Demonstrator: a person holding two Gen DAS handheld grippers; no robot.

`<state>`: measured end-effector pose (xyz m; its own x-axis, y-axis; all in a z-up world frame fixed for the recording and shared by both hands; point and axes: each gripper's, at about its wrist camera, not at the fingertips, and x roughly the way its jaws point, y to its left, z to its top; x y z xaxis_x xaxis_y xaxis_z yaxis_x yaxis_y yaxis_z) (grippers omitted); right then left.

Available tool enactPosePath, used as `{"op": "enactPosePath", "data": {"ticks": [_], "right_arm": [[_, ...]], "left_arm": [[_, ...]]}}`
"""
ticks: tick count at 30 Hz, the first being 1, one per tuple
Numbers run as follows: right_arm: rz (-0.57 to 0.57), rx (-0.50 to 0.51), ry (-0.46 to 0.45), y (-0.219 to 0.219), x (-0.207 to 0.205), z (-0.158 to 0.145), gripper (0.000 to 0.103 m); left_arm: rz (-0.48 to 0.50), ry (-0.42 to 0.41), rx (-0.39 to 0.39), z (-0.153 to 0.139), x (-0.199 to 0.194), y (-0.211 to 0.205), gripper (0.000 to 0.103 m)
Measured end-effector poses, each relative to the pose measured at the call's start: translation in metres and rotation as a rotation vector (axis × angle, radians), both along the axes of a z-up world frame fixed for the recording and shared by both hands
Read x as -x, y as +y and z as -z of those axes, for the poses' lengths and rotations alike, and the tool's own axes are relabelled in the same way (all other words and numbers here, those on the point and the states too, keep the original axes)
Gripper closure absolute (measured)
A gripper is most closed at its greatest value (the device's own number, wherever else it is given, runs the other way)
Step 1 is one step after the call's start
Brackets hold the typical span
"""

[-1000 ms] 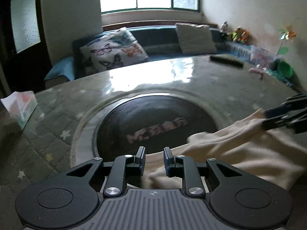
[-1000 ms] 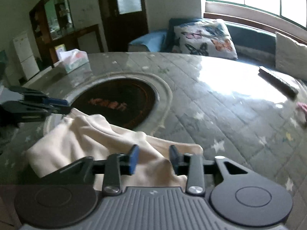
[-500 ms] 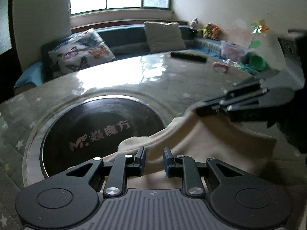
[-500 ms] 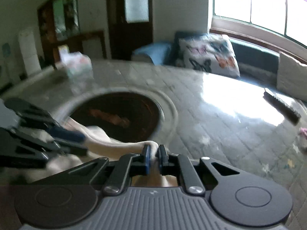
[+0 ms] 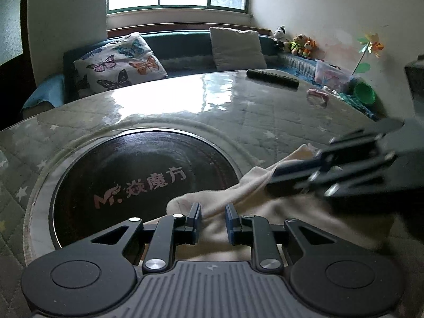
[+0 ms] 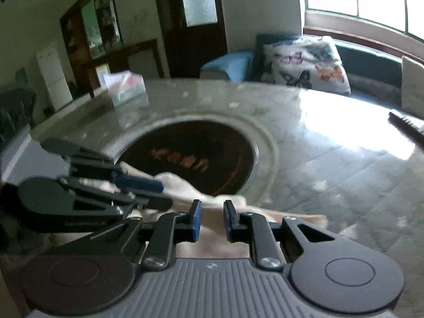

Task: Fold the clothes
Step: 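Release the hem and open both grippers above the folded shirt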

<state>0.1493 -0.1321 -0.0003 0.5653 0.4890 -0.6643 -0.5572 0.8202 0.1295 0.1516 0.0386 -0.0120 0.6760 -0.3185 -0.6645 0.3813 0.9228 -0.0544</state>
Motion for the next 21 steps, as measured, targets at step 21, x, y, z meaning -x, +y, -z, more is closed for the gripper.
{"op": "enactPosePath", "data": {"ticks": [21], "right_arm": [[0.019,0.036,-0.061,-0.028,0.059,-0.007,0.083]], "left_arm": [[-0.078,-0.124,-0.076,-0.013,0.062,-0.003,0.041]]}}
